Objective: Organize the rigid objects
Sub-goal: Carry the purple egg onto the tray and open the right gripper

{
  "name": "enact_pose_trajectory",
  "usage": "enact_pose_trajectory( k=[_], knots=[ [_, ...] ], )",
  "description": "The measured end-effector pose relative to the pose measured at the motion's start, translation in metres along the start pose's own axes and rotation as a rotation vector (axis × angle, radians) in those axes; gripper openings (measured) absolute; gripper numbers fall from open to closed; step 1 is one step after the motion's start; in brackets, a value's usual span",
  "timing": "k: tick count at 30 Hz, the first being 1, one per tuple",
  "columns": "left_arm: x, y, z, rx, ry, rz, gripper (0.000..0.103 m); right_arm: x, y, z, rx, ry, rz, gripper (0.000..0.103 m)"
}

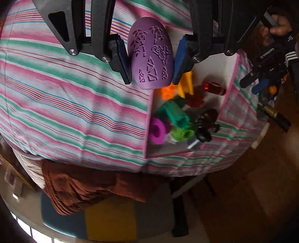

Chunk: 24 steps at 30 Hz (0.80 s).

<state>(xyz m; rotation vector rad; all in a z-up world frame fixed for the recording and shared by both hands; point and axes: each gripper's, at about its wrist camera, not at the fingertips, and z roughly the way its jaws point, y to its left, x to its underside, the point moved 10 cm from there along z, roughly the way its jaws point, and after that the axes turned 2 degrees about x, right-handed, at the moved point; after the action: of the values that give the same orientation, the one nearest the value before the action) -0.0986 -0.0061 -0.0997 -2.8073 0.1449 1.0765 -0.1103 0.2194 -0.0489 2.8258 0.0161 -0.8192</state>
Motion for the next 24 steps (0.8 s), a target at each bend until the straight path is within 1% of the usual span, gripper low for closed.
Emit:
enact_pose_trajectory(
  k=[3,5,7,11,14,15,18,21,24],
  knots=[
    [0.000,0.011,-0.002,-0.016,-0.006,-0.019,0.069,-0.007,0.048,0.013,-0.068,0.018,-0.069,0.044],
    [0.000,0.017,-0.003,-0.026,-0.007,-0.026,0.069,-0.006,0.071,0.026,-0.072,0.037,-0.111,0.044],
    [0.001,0.022,-0.003,-0.033,-0.006,-0.033,0.072,-0.004,0.083,0.042,-0.057,0.064,-0.128,0.044],
    [0.002,0.027,-0.003,-0.041,-0.005,-0.039,0.072,0.004,0.084,0.072,-0.008,0.132,-0.096,0.044],
    [0.003,0.028,-0.002,-0.039,-0.001,-0.043,0.073,0.007,0.078,0.089,0.052,0.159,-0.081,0.044],
    [0.004,0.027,-0.002,-0.035,-0.001,-0.043,0.075,0.007,0.076,0.092,0.060,0.165,-0.073,0.044],
    [0.003,0.027,-0.006,-0.042,-0.014,-0.042,0.082,0.004,0.074,0.095,0.074,0.147,-0.064,0.044],
    [0.001,0.026,-0.009,-0.053,-0.025,-0.044,0.084,0.005,0.073,0.096,0.065,0.148,-0.048,0.044],
    [-0.001,0.027,-0.012,-0.064,-0.030,-0.045,0.086,0.002,0.072,0.086,0.051,0.109,-0.029,0.044]
  ],
)
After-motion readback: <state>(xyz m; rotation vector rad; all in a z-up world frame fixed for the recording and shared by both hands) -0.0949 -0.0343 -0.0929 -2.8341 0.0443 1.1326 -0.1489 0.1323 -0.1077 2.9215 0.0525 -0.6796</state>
